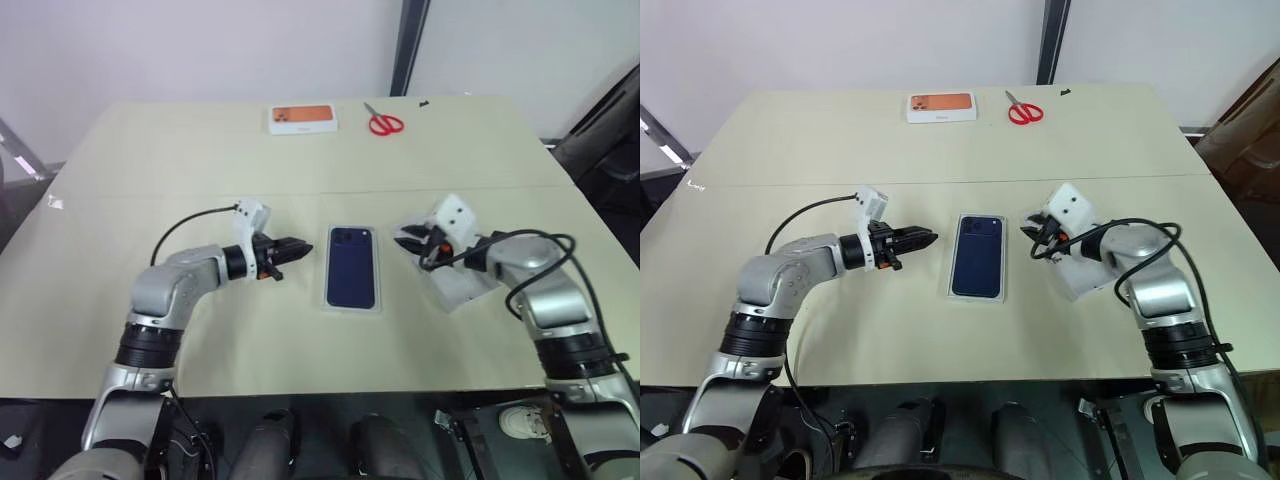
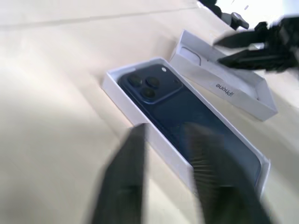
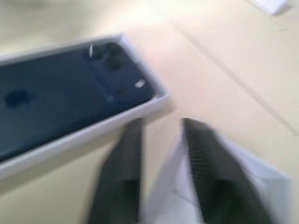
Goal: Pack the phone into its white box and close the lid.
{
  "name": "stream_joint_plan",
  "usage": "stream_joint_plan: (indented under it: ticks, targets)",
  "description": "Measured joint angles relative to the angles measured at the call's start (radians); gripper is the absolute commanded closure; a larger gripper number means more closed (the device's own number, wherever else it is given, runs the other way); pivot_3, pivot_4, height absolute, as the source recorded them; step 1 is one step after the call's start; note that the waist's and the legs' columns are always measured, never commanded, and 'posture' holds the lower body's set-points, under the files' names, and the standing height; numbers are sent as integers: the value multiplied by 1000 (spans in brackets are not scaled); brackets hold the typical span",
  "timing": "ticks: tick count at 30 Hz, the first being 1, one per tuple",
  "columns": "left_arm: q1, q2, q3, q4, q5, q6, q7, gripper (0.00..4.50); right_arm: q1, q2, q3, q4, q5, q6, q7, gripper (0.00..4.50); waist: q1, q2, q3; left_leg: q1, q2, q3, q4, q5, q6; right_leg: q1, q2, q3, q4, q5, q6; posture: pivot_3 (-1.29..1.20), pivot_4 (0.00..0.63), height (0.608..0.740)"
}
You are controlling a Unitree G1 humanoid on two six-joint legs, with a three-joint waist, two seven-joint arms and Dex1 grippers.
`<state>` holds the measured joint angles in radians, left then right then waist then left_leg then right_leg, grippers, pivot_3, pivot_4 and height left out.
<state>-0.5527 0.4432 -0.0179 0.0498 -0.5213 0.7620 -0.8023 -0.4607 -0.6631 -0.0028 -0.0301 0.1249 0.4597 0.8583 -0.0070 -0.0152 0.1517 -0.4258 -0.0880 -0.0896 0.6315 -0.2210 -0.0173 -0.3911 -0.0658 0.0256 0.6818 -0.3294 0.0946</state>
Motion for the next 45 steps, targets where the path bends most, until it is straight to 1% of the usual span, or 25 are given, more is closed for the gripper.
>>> stream_joint_plan:
  ticks: [2, 3, 6, 10, 13, 19, 25, 28, 34, 41, 44, 45]
  targets:
    - [7, 26, -3, 17, 17, -62, -46, 470, 39, -18, -16, -32, 6, 28, -14, 484, 0, 0, 0, 0, 0, 0, 0, 0, 0, 0, 0, 0, 0, 0, 0, 0, 150, 734]
    - [31, 53, -4, 11, 21, -110, -95, 31, 75, -17, -35, -63, 19, 51, -28, 50, -2, 0, 0, 0, 0, 0, -1, 0, 0, 0, 0, 0, 0, 0, 0, 0, 150, 734]
    - [117, 111, 3, -11, 47, -248, -179, 31, 186, -18, -83, -145, 38, 107, -73, 50, -7, 1, 0, 0, 1, 1, -2, 0, 0, -1, 0, 1, 0, 0, 0, 0, 150, 734]
    - [179, 129, 32, -19, 57, -366, -220, 31, 261, -26, -85, -256, 36, 163, -118, 50, -4, 1, 1, 0, 1, 0, -1, -4, 7, -1, 0, 1, 0, 0, 0, 0, 150, 734]
    - [201, 141, 42, -24, 63, -453, -252, 31, 254, -34, -80, -301, 44, 276, -145, 50, -2, 1, 1, 0, 1, 0, -1, -4, 7, -1, 0, 1, 0, 0, 0, 0, 150, 734]
    - [190, 144, 41, 13, 80, -593, -342, 31, 142, -67, 10, -320, 66, 547, -161, 50, -3, 1, 1, 0, 0, 0, -1, -4, 7, -1, 0, 0, 0, 0, 0, 0, 150, 734]
    - [187, 140, 33, 35, 80, -615, -394, 31, 15, -110, 69, -284, 100, 694, -140, 50, -4, 1, 1, 0, 0, 0, -1, -5, 8, -1, -1, 1, 0, 0, 0, 0, 150, 734]
    - [207, 117, 27, 18, 80, -620, -391, 31, -30, -140, 90, -280, 116, 741, -129, 50, -4, 1, 1, 0, 0, 1, -1, -5, 9, -1, -1, 0, -1, 0, 0, 0, 150, 734]
    - [255, 72, -7, -75, 77, -611, -356, 31, -4, -138, 151, -320, 128, 831, -161, 50, -4, 1, 1, 0, 0, 0, -1, -5, 9, -1, -1, 1, -1, 0, 0, 0, 150, 734]
    - [293, 67, -7, -102, 77, -611, -335, 31, -2, -138, 145, -355, 156, 890, -203, 50, -4, 1, 1, 0, 0, 0, -1, -5, 9, 0, -1, 0, -1, 0, 0, 0, 150, 734]
    - [303, 66, -7, -102, 77, -611, -327, 0, -16, -138, 148, -353, 166, 895, -206, 817, -4, 1, 1, 0, 0, 1, -1, -5, 9, 0, -1, 0, -1, 0, 0, 0, 150, 734]
    - [304, 65, -7, -102, 77, -611, -326, 0, -19, -138, 148, -352, 167, 894, -207, 1277, -4, 1, 1, 0, 0, 0, -1, -5, 9, 0, -1, 0, -1, 0, 0, 0, 150, 734]
